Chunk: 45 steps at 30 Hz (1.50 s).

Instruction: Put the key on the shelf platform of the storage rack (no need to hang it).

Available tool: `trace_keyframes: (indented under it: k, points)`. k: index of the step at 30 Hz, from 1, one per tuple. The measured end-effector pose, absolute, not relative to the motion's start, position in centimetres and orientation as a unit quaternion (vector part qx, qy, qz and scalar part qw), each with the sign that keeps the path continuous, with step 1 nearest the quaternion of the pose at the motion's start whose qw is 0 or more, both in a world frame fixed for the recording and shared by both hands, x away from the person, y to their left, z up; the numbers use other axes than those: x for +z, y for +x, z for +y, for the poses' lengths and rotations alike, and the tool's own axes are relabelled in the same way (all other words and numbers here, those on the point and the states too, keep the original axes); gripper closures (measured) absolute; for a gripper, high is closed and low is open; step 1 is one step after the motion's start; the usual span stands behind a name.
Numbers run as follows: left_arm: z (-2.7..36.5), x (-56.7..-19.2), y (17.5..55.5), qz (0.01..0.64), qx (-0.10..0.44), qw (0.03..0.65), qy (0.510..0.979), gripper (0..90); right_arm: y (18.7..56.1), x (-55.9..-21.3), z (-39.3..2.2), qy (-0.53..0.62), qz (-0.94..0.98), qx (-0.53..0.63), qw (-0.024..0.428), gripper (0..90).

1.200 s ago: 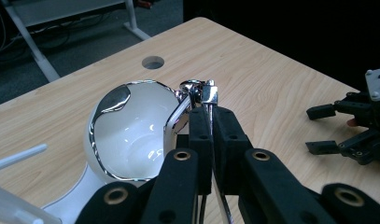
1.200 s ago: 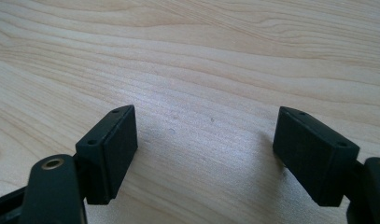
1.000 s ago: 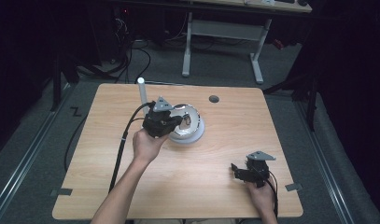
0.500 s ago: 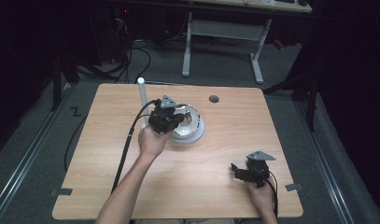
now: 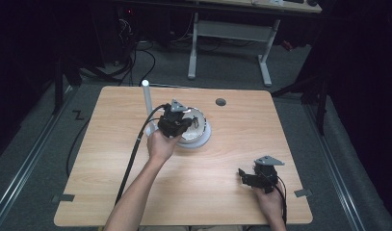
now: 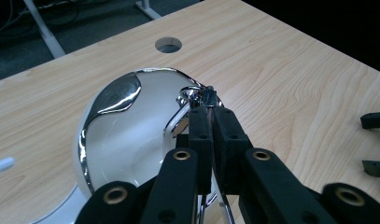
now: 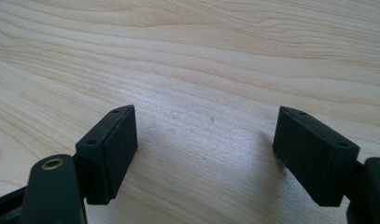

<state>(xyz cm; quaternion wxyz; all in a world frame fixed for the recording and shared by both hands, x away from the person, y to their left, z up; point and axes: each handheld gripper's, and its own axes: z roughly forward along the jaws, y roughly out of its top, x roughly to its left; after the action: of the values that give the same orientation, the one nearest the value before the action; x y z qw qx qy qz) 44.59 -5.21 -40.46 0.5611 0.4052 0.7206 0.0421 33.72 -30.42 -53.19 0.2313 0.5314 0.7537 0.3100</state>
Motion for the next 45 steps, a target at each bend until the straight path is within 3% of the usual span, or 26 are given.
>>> trace_keyframes:
  k: [31, 40, 45]
  points:
    - [-6.9, -44.7, 48.0, 0.753, 0.059, 0.527, 0.388, 85.3, 33.7, -53.2, -30.4, 0.531, 0.754, 0.310, 0.232, 22.2]
    - [-6.9, -44.9, 47.8, 0.751, 0.062, 0.523, 0.399, 77.1, 33.7, -53.2, -30.4, 0.531, 0.754, 0.310, 0.232, 22.2]
    - [-6.8, -44.5, 47.5, 0.748, 0.078, 0.528, 0.395, 60.0, 33.7, -53.2, -30.4, 0.531, 0.754, 0.310, 0.232, 22.3]
